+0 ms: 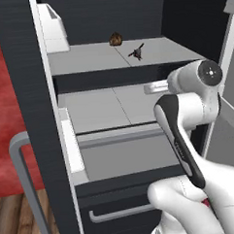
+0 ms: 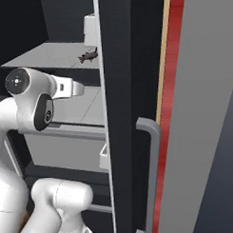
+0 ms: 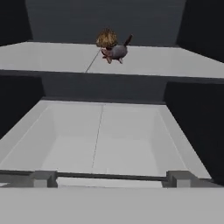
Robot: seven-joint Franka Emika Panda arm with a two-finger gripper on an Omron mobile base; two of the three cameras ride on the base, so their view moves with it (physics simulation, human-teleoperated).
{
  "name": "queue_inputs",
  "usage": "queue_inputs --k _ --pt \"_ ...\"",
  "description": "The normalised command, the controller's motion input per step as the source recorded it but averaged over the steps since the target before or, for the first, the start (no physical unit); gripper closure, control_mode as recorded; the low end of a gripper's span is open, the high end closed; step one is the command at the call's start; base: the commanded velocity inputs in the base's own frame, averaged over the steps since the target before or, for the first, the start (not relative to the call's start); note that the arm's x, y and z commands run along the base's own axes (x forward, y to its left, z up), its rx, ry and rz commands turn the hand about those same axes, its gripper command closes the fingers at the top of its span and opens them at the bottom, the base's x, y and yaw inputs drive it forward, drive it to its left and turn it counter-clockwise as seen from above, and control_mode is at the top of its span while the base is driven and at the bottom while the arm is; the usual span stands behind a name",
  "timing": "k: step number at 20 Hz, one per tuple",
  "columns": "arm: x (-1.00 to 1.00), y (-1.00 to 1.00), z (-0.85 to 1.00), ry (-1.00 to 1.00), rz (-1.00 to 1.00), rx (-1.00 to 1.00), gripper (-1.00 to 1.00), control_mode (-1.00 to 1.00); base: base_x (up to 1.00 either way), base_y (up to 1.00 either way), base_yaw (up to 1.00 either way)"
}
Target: Take the fish out of the fridge, briefly rinse it in the sink, and place it on the tray next to the sink.
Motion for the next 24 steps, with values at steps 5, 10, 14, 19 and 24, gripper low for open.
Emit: queue_inputs --k 5,10,14,19,24 --pt "0.00 -0.17 0.98 -0.09 0.00 0.11 -1.00 -1.00 0.00 0.00 0.00" --pt "0.20 -0.13 0.83 0.04 0.00 0.17 -1.00 -1.00 0.00 0.00 0.00" --pt "0.81 0.00 0.40 0.28 0.01 0.09 -1.00 -1.00 0.00 0.00 0.00" --pt "0.44 0.05 0.06 0.25 0.03 0.02 -1.00 -1.00 0.00 0.00 0.00" --pt "0.21 0.16 -0.30 0.07 0.06 -0.03 -1.00 -1.00 0.00 0.00 0.00"
